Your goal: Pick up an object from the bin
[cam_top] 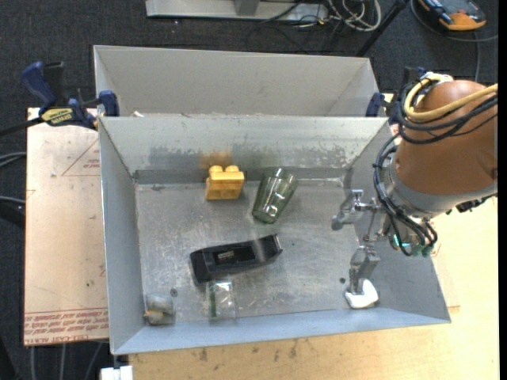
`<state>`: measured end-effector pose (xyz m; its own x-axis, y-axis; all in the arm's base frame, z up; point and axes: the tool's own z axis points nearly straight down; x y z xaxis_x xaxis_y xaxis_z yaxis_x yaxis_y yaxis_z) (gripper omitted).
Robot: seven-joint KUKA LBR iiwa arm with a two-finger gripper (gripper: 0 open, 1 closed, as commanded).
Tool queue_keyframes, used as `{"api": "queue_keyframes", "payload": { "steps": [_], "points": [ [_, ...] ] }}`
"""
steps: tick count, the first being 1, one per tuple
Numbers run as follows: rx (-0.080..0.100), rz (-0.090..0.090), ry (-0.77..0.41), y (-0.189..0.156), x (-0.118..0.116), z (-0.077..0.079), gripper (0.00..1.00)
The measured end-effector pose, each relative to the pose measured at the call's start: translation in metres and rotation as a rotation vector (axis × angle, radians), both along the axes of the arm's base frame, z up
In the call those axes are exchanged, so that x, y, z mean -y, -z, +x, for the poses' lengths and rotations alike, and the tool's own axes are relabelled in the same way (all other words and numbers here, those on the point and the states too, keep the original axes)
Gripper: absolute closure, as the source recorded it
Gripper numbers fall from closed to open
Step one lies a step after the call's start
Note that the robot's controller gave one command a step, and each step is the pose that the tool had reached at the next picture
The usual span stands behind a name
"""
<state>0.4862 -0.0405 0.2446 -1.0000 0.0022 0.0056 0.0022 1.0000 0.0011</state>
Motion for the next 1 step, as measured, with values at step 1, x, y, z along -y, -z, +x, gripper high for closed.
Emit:
{"api": "queue_keyframes", "payload": {
  "steps": [1],
  "points": [
    [0.007, -0.001, -0.002, -0.0029, -0.0001, 0.0013, 0.0]
  ]
}}
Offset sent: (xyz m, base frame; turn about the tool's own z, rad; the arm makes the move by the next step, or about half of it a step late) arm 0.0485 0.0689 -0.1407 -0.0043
